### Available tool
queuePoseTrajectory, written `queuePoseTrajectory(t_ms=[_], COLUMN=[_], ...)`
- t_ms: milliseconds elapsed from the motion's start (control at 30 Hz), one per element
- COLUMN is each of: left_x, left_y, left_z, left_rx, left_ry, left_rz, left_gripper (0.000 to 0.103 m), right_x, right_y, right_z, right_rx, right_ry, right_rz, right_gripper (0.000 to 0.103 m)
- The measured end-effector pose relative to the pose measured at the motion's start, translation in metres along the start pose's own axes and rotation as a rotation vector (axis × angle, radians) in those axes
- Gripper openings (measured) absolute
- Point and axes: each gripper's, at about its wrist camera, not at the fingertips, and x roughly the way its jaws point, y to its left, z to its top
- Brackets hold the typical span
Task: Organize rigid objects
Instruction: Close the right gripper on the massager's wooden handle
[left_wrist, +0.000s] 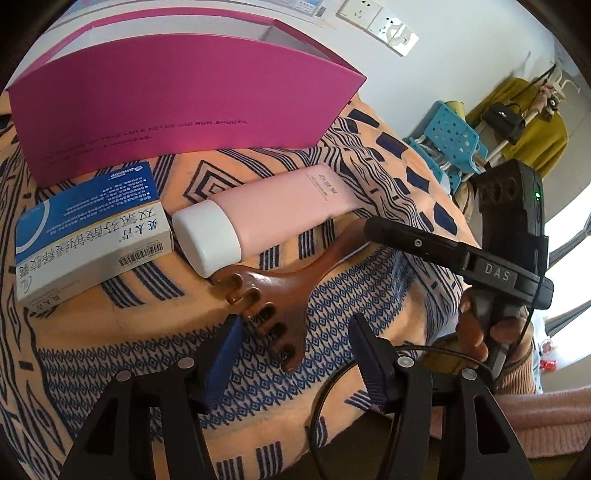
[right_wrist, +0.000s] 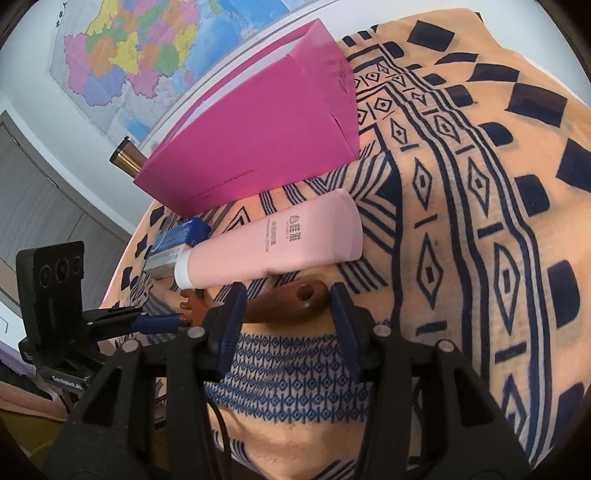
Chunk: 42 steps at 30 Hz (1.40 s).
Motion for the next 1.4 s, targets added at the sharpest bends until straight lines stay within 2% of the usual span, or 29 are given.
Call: queuePoseTrajectory(t_ms=[200, 233, 267, 300, 367, 500, 633, 800, 967, 1067, 1133, 1200, 1300, 1400], left_x=[-0.006, -0.007, -0.007, -0.007, -0.006, 0.003, -0.005, -0.009, 0.003, 0.009, 0.010, 0.008, 0.006, 0.000], left_y=[-0.005, -0.006, -0.006, -0.007, -0.013, -0.013, -0.010, -0.011, -0.022, -0.028, -0.030, -0.035, -0.040, -0.045], left_z=[0.006, 0.007, 0.007, 0.008, 0.010, 0.012, 0.004, -0.011, -0.018, -0.015, -0.013, -0.013, -0.012, -0.011], left_rx=[-0.026, -0.028, -0.033, -0.035, -0.020, -0.014, 0.025, 0.095, 0.171, 0.203, 0.213, 0.227, 0.244, 0.257], left_ry=[-0.024, -0.027, -0.022, -0.017, -0.020, -0.020, -0.021, 0.006, 0.035, 0.024, 0.011, -0.011, -0.031, -0.059], left_rz=[-0.021, -0.035, -0.050, -0.069, -0.080, -0.021, -0.027, 0.007, 0.078, 0.137, 0.125, 0.121, 0.095, 0.079], left_gripper=[0.056, 0.054, 0.046, 0.042, 0.042, 0.040, 0.040, 0.050, 0.050, 0.031, 0.025, 0.014, 0.014, 0.014], right_x=[-0.009, -0.010, -0.011, -0.012, -0.011, -0.003, -0.001, -0.006, 0.004, 0.005, 0.006, 0.006, 0.010, 0.013], right_y=[0.004, 0.004, 0.004, 0.004, 0.008, 0.020, 0.010, 0.000, 0.006, 0.009, 0.010, 0.009, 0.007, 0.011], right_z=[0.002, 0.003, 0.003, 0.004, 0.004, 0.005, 0.003, -0.003, -0.010, -0.011, -0.011, -0.012, -0.015, -0.016], right_rx=[0.002, 0.006, 0.014, 0.020, 0.022, -0.017, 0.003, 0.029, 0.012, 0.013, 0.011, 0.016, 0.054, 0.049], right_ry=[-0.028, -0.033, -0.038, -0.038, -0.032, -0.038, -0.035, -0.012, 0.024, 0.018, 0.019, 0.016, 0.028, 0.023], right_rz=[-0.017, -0.018, -0.009, 0.009, 0.055, 0.035, 0.003, 0.035, 0.047, 0.060, 0.060, 0.065, 0.149, 0.162], right_gripper=[0.050, 0.050, 0.049, 0.045, 0.041, 0.040, 0.041, 0.044, 0.044, 0.046, 0.046, 0.046, 0.046, 0.046])
